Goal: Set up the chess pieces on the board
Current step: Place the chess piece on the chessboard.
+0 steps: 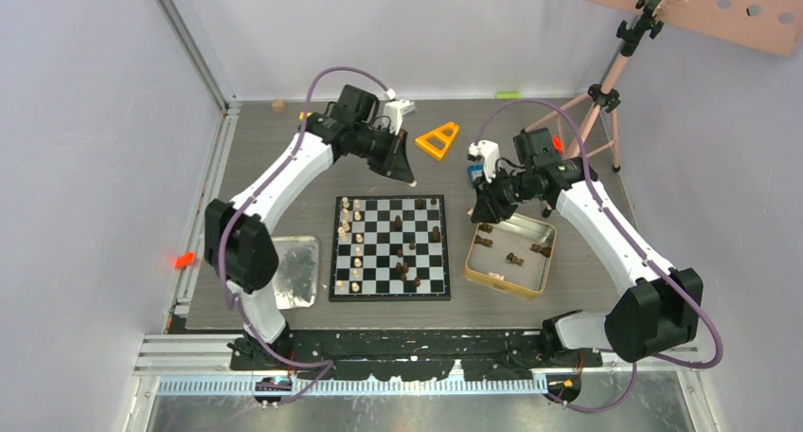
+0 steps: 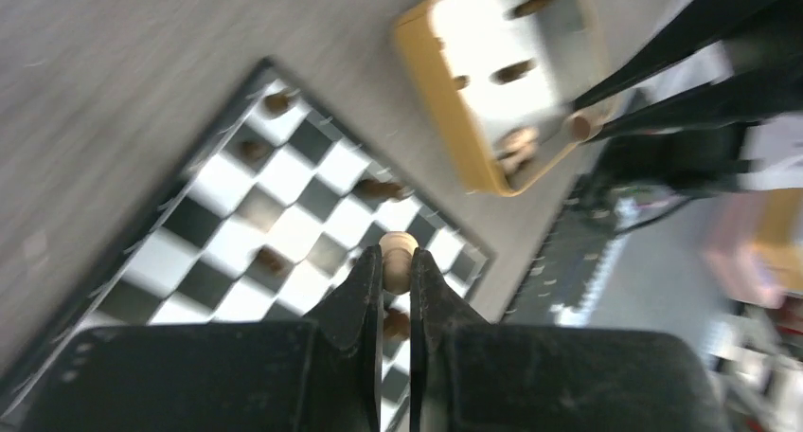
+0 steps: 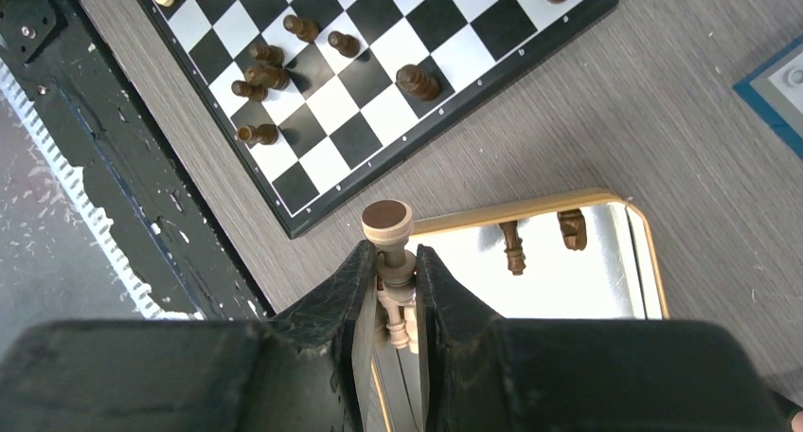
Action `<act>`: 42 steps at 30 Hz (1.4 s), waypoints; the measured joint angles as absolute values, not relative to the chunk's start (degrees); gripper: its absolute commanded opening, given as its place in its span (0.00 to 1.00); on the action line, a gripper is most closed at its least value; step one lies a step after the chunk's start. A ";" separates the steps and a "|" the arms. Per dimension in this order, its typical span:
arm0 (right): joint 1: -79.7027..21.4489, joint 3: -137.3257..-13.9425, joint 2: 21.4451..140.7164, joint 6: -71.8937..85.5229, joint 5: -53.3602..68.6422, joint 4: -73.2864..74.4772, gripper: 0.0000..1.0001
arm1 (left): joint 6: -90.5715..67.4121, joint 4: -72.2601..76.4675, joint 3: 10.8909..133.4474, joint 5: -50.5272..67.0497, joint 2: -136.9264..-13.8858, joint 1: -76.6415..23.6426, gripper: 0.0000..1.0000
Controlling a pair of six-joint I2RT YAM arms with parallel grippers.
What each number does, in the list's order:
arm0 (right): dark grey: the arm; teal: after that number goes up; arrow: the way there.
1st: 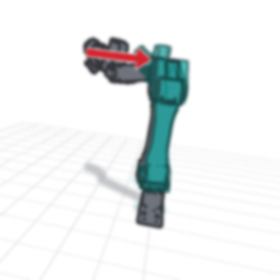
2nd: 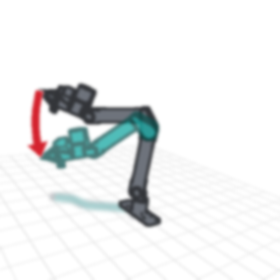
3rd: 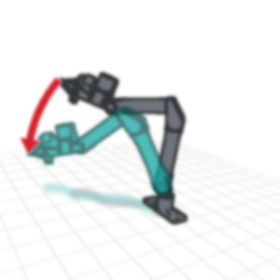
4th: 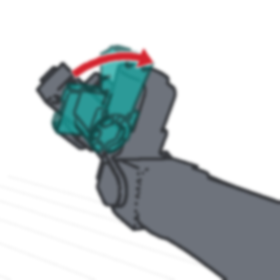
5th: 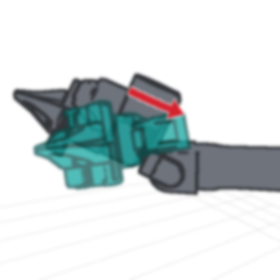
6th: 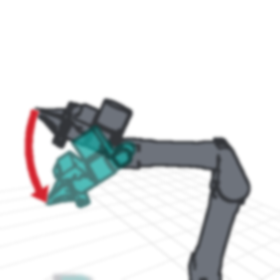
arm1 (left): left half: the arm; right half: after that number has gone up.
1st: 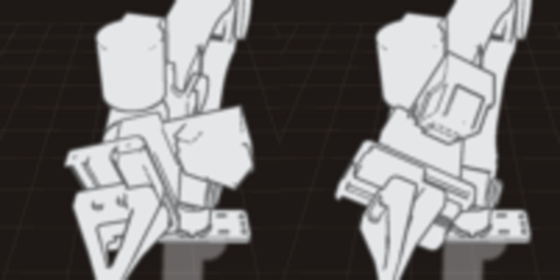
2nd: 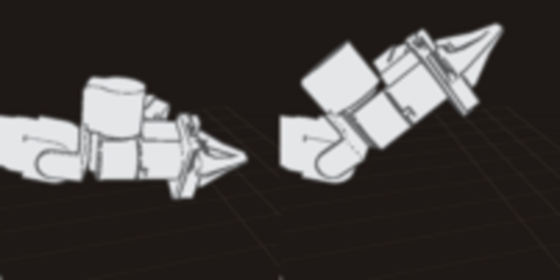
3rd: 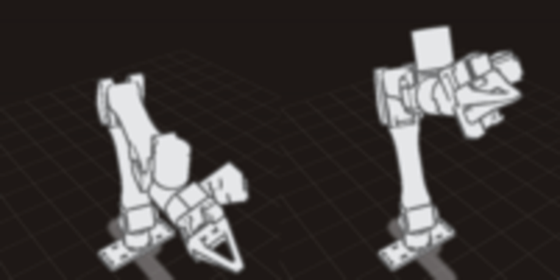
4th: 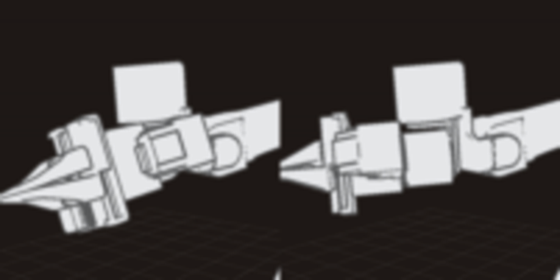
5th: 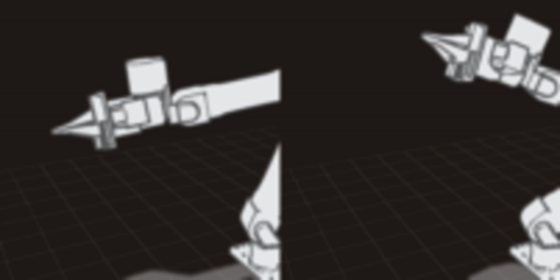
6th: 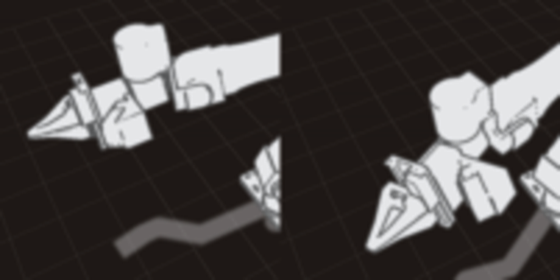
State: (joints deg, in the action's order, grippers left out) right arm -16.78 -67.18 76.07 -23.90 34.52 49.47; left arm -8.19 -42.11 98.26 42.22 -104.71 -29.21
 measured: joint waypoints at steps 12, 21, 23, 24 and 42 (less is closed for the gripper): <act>-16.78 -64.86 74.43 -23.81 33.63 49.23 0.03 | 9.76 -47.68 79.42 12.93 -95.02 -29.78 0.00; -16.78 -63.55 74.50 -23.79 33.41 48.66 0.02 | 11.46 -43.16 72.51 7.42 -96.12 -29.76 0.00; -16.78 -63.31 74.50 -23.79 33.36 48.38 0.03 | 11.51 -41.85 72.40 6.81 -96.57 -29.76 0.00; -16.78 -63.18 74.50 -23.79 33.32 48.34 0.03 | 11.51 -41.34 72.31 6.55 -96.82 -29.76 0.00; -16.78 -62.26 74.50 -23.79 33.08 47.97 0.03 | 12.47 -38.79 68.93 5.50 -97.93 -29.76 0.00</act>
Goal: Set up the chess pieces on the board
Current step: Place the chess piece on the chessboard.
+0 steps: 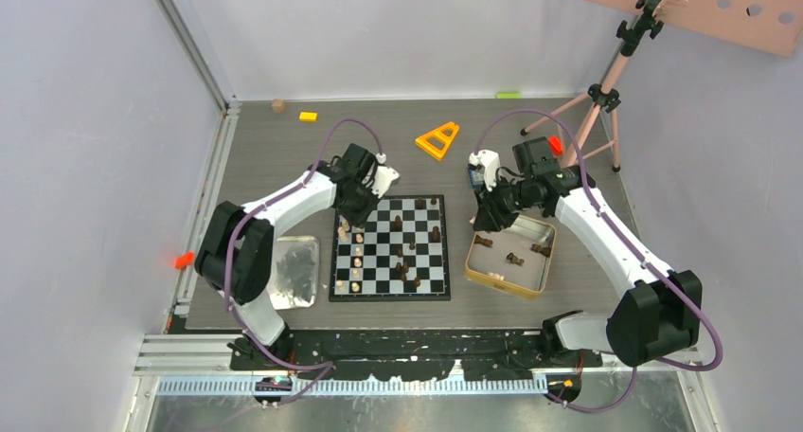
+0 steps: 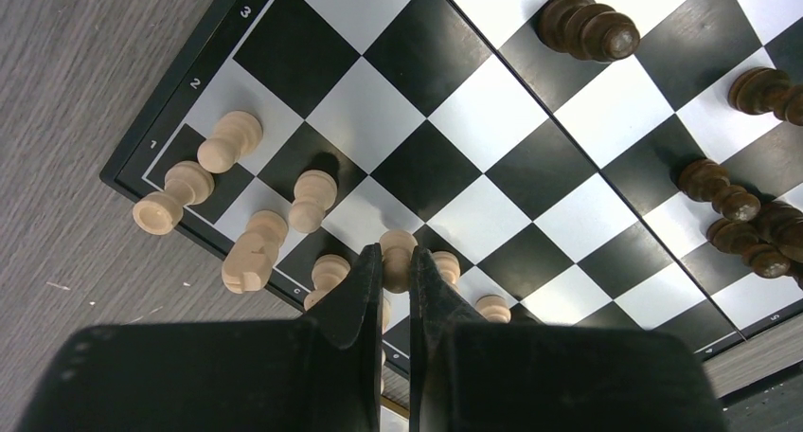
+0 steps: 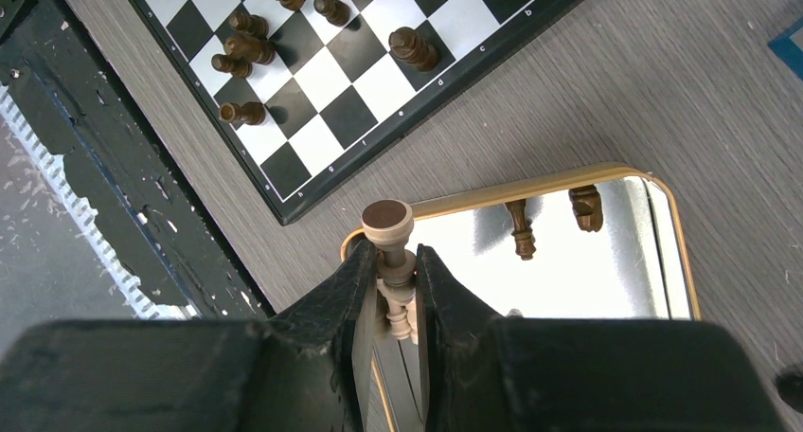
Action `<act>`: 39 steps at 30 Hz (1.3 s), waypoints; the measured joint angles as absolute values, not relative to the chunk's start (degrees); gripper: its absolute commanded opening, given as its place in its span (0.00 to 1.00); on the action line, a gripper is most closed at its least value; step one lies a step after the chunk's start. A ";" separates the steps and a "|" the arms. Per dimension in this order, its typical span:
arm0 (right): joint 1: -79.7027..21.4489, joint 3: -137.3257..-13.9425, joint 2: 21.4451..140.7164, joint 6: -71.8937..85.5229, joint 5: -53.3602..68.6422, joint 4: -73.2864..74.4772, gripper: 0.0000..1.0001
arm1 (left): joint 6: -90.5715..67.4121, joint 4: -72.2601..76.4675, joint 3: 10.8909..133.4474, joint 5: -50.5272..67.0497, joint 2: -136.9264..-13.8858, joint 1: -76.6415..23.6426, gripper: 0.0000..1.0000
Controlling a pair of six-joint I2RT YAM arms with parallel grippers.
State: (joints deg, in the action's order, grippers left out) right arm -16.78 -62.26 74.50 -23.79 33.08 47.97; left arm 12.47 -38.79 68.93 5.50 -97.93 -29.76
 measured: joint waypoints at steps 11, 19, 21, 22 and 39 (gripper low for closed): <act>-16.78 -62.11 74.50 -23.79 33.08 47.94 0.03 | 12.51 -38.11 68.71 5.37 -98.26 -29.76 0.03; -16.78 -62.11 74.50 -23.79 33.08 47.94 0.03 | 12.51 -37.95 68.64 4.69 -98.45 -29.71 0.06; -16.78 -62.11 74.50 -23.79 33.06 47.94 0.03 | 12.51 -37.93 68.64 4.51 -98.65 -29.71 0.06; -16.78 -62.11 74.50 -23.79 33.08 47.94 0.03 | 12.53 -37.93 68.64 4.49 -98.80 -29.71 0.07; -16.78 -62.11 74.50 -23.79 33.08 47.94 0.03 | 12.64 -37.91 68.62 4.21 -99.77 -29.61 0.21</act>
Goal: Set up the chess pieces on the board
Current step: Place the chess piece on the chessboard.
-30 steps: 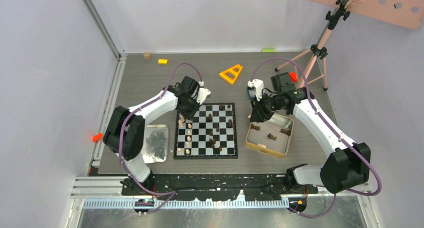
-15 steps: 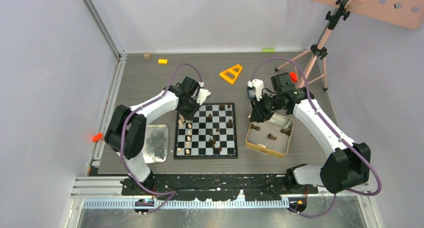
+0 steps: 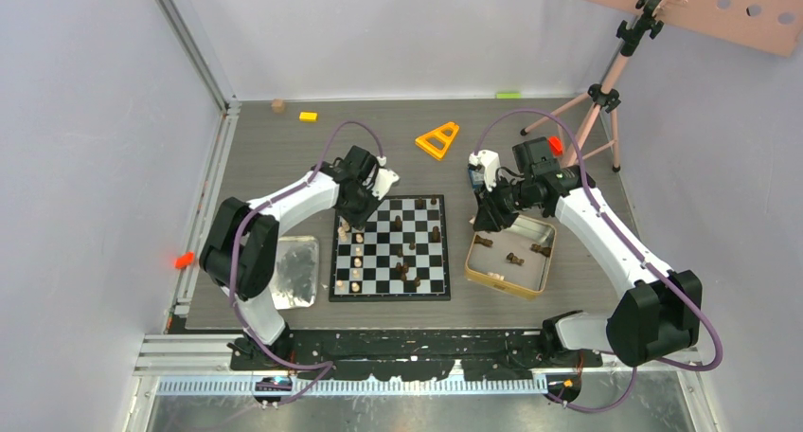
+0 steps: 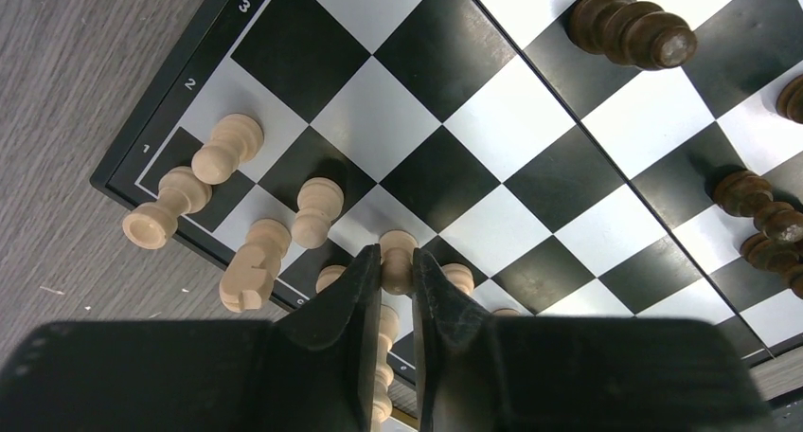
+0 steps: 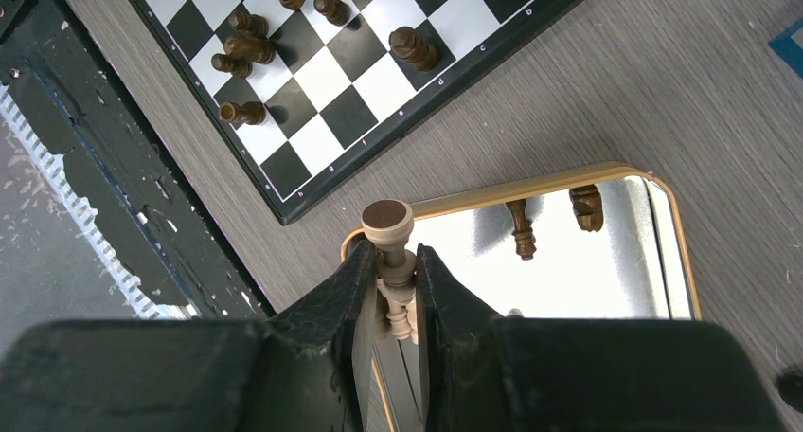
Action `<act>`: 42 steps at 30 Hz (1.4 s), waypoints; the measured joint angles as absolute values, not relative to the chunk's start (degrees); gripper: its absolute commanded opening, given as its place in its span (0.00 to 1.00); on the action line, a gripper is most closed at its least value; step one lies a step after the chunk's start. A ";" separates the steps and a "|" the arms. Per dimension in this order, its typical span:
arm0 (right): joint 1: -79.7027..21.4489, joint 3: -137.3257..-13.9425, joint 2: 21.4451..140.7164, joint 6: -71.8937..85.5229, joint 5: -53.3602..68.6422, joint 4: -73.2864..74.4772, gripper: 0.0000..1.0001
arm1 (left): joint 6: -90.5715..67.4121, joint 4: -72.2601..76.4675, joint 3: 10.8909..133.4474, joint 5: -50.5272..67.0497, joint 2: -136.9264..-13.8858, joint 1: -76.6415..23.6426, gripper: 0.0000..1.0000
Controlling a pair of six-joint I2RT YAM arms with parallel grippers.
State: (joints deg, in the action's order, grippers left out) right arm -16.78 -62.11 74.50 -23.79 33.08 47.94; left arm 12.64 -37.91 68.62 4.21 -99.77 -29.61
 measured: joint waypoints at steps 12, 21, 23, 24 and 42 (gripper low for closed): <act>-16.78 -62.11 74.50 -23.79 33.08 47.97 0.03 | 12.64 -38.00 68.62 4.10 -99.50 -29.54 0.30; -16.93 -62.22 74.87 -23.83 33.41 48.16 0.08 | 12.69 -40.25 70.37 7.25 -91.44 -29.54 0.46; -17.37 -62.48 75.26 -23.86 33.85 48.29 0.13 | 12.47 -40.29 71.72 10.46 -88.51 -29.52 0.53; -17.67 -62.59 75.40 -23.88 34.09 48.25 0.16 | 12.23 -40.16 72.40 12.60 -87.15 -29.50 0.57; -29.50 -70.39 78.06 -22.50 33.32 42.39 0.20 | -22.55 -25.47 80.90 52.77 -97.41 -30.09 0.65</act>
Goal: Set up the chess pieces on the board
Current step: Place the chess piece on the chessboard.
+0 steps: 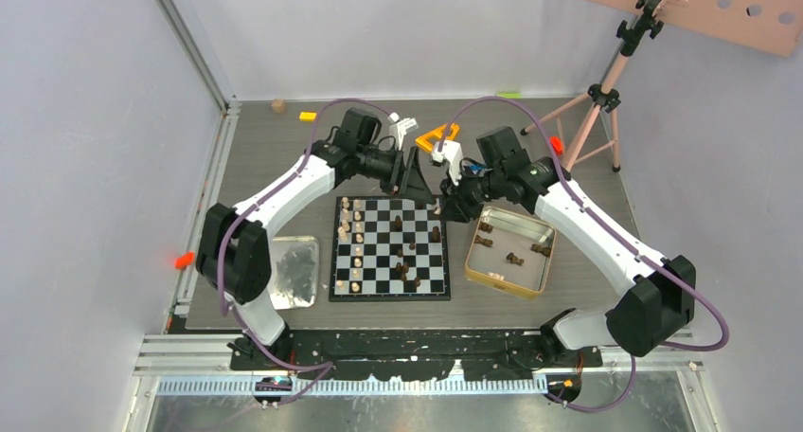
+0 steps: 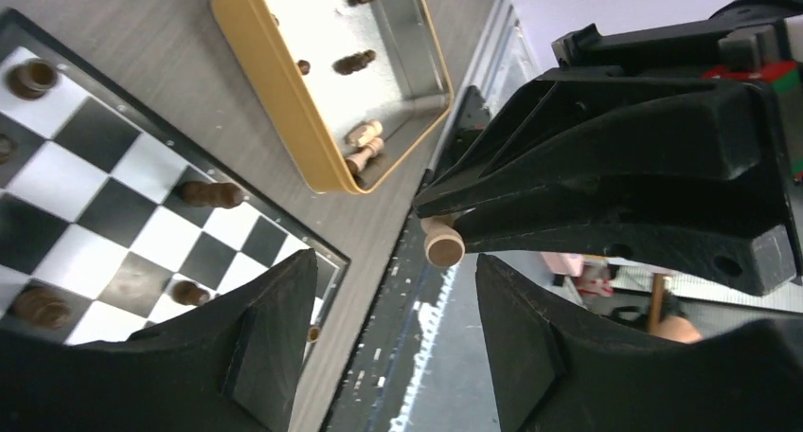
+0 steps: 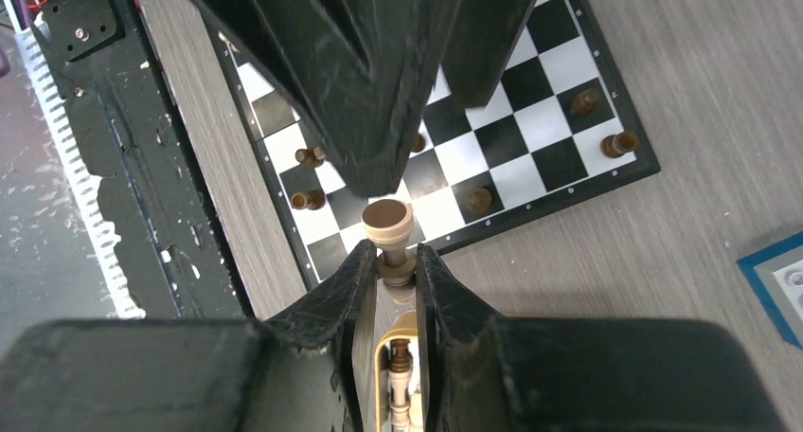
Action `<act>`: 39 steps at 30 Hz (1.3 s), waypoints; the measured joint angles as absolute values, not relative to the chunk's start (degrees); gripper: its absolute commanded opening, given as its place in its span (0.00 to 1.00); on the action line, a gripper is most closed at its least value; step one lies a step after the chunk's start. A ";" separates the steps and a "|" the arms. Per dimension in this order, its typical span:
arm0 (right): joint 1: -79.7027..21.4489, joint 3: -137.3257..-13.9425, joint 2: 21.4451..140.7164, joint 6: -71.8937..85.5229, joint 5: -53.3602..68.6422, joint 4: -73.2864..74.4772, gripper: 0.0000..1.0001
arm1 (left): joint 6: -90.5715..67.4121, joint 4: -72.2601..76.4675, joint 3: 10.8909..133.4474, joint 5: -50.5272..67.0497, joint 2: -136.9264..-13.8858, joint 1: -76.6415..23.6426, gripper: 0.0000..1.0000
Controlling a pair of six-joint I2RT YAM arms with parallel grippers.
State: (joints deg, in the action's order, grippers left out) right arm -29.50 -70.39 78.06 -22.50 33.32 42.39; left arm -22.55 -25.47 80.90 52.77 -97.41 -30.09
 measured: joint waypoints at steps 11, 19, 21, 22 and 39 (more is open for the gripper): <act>-29.95 -70.83 78.15 -20.14 31.51 39.46 0.19 | -33.15 -20.25 80.90 56.84 -99.88 -30.85 0.55; -30.06 -70.83 78.15 -19.27 30.87 38.68 0.19 | -36.29 -18.68 80.90 57.63 -101.91 -31.00 0.42; -30.06 -70.83 78.15 -19.14 30.79 38.52 0.19 | -37.06 -18.26 80.90 57.91 -102.02 -31.00 0.37; -30.06 -70.83 78.15 -19.09 30.70 38.46 0.19 | -37.32 -17.98 80.90 58.15 -102.06 -31.00 0.35; -30.17 -71.05 79.68 -16.16 27.64 38.06 0.27 | -40.23 -14.74 80.79 59.22 -103.61 -30.96 0.00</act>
State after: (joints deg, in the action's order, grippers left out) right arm -30.17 -71.05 79.68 -16.16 27.64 38.06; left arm -40.23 -14.74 80.79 59.22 -103.61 -30.96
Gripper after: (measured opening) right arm 0.243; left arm 0.187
